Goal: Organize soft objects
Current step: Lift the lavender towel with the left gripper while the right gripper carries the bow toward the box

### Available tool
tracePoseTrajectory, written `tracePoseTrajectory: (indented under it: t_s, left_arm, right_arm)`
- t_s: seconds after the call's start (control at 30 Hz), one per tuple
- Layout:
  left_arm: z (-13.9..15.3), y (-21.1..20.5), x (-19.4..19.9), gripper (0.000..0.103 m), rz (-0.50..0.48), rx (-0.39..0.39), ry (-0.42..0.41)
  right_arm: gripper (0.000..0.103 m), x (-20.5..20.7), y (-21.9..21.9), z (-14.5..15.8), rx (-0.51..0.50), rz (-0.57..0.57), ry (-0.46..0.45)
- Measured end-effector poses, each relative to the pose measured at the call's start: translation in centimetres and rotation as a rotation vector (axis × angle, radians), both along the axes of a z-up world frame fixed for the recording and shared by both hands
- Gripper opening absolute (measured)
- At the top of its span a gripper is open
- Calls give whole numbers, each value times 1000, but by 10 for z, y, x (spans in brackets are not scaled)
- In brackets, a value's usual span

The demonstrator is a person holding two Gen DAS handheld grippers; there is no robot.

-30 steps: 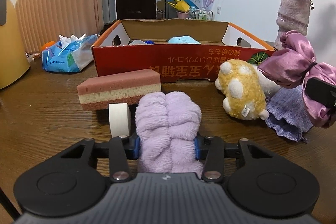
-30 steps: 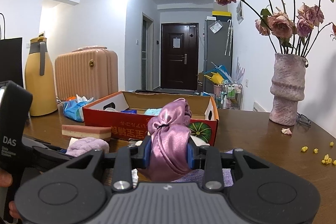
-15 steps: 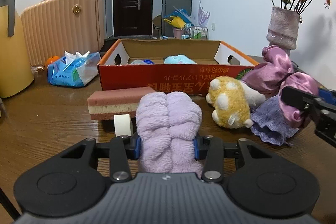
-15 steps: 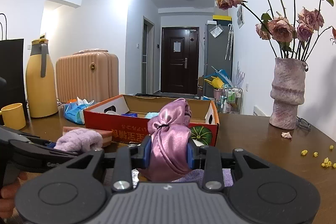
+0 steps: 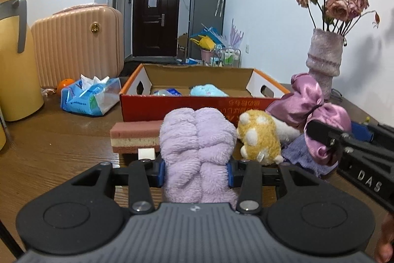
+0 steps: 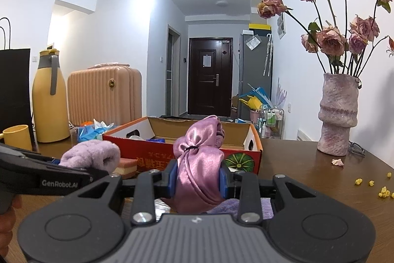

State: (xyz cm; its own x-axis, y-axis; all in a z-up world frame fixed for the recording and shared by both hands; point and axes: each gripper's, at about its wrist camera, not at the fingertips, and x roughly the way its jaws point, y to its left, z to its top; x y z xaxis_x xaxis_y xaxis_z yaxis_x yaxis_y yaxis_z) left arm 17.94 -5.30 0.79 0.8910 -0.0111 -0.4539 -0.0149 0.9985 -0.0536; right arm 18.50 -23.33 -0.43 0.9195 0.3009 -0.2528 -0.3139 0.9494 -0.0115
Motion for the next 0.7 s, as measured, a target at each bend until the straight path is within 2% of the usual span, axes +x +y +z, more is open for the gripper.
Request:
tracePoseTrajectory:
  t_s: [0.7]
  left_arm:
    - [16, 6, -1, 43, 60, 36, -112]
  right_arm:
    - [32, -5, 22, 4, 28, -30, -67]
